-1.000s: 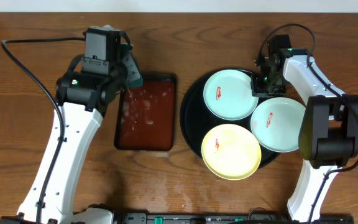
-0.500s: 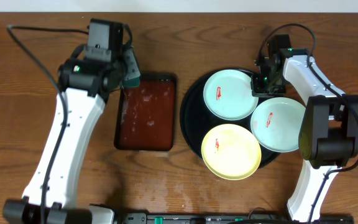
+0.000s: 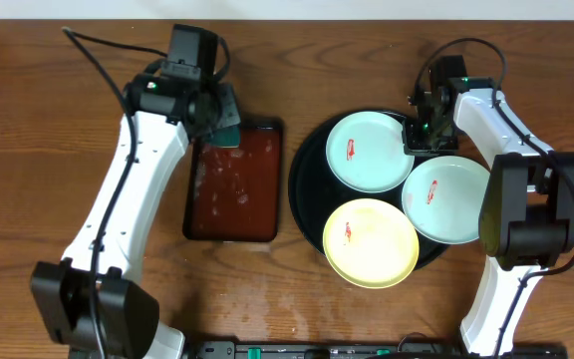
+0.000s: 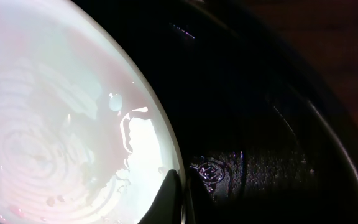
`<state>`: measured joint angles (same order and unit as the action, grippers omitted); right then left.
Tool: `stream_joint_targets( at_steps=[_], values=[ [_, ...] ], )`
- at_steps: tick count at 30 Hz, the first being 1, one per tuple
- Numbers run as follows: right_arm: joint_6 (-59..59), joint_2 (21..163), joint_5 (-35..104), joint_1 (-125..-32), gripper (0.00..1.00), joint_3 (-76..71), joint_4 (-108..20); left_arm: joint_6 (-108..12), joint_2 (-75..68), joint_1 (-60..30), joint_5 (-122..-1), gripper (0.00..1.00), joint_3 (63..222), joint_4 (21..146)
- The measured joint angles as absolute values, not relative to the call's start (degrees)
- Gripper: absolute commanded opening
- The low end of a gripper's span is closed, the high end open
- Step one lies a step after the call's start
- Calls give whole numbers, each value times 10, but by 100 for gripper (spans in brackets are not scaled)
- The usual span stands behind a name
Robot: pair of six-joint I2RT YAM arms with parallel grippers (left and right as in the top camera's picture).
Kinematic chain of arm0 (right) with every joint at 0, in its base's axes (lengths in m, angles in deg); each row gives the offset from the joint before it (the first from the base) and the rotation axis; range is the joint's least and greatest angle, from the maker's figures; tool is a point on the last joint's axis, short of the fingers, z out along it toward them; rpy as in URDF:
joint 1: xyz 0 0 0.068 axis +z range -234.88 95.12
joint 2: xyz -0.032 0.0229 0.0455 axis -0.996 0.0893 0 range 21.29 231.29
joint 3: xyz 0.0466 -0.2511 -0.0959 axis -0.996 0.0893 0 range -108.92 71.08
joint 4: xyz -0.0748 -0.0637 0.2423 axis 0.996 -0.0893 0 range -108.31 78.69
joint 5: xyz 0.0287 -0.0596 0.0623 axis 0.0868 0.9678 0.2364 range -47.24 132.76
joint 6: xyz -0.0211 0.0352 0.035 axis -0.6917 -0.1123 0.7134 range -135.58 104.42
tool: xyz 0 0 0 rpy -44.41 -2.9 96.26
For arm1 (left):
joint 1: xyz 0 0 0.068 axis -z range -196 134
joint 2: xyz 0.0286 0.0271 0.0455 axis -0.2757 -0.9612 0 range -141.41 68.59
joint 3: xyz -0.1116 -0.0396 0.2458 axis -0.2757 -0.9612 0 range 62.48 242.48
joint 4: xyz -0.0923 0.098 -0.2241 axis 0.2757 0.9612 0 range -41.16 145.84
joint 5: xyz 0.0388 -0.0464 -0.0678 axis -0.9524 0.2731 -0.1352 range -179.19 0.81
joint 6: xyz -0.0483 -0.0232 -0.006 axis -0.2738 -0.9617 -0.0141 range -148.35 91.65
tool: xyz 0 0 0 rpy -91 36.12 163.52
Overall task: Clean dirty plates on tray and stack at the side
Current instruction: 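Move the sponge onto the pale green plate held by the right gripper and scrub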
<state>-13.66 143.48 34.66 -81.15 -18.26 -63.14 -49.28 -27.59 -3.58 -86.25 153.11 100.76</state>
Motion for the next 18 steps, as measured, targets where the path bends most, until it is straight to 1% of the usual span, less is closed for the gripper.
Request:
stream_joint_targets(
  at_steps=[4, 7, 10, 13, 18],
  values=[
    [-137, 1435, 347, -812, 1, -183, -632, -493, -287, -12, -866, 7, 1577, 1036],
    [-137, 1435, 347, -812, 1, -183, -632, -493, -296, 14, -886, 7, 1645, 1089],
    [-136, 1435, 347, -812, 1, -183, -632, -493, -312, 44, -897, 7, 1702, 1109],
    [-136, 1435, 346, -812, 1, -183, -632, -493, -342, 72, -887, 7, 1717, 1081],
    [-137, 1435, 342, -812, 1, -183, -634, -493, -430, 115, -829, 7, 1717, 992]
  ],
)
